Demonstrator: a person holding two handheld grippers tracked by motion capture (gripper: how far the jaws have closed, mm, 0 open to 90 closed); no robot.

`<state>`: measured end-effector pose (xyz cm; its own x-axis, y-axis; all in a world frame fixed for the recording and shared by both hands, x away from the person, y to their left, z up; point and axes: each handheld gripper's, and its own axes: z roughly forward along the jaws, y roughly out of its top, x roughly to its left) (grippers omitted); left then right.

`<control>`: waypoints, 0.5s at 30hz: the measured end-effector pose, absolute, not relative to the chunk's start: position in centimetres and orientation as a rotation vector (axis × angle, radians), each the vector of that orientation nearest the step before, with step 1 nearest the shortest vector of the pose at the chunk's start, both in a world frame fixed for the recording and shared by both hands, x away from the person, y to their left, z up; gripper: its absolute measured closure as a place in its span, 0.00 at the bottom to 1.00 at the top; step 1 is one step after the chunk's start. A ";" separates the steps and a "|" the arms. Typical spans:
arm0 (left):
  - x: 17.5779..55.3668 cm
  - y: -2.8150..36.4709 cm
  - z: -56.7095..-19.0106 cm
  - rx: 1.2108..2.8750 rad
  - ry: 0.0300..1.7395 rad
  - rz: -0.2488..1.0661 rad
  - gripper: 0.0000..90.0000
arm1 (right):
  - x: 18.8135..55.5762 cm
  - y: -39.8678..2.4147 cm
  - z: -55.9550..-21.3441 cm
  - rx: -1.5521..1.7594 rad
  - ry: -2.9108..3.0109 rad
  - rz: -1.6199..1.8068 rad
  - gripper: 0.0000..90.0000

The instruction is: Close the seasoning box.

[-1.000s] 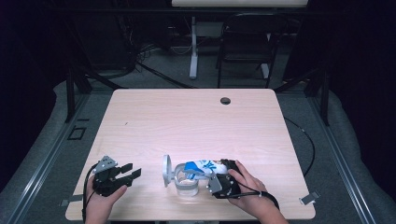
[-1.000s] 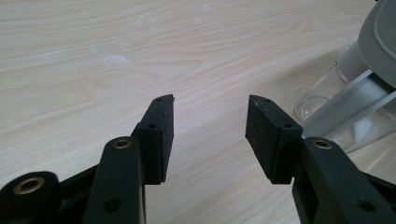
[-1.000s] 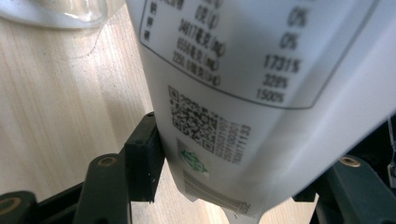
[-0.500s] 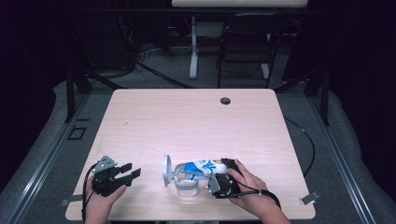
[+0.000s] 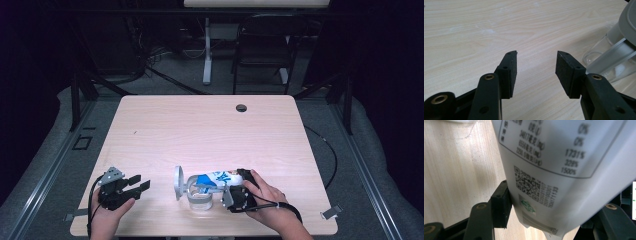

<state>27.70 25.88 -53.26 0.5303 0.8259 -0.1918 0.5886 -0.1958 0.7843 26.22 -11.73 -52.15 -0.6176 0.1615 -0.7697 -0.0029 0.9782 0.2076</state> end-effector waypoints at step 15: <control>27.7 25.9 -53.2 1.895 1.159 0.341 0.58 | 26.2 -11.6 -51.8 0.060 2.204 0.176 0.45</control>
<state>27.70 25.93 -53.22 0.5299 0.8255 -0.1944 0.5888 -0.1932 0.7848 26.24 -11.61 -51.82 -0.5965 0.1072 -0.7954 -0.0206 0.9887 0.1487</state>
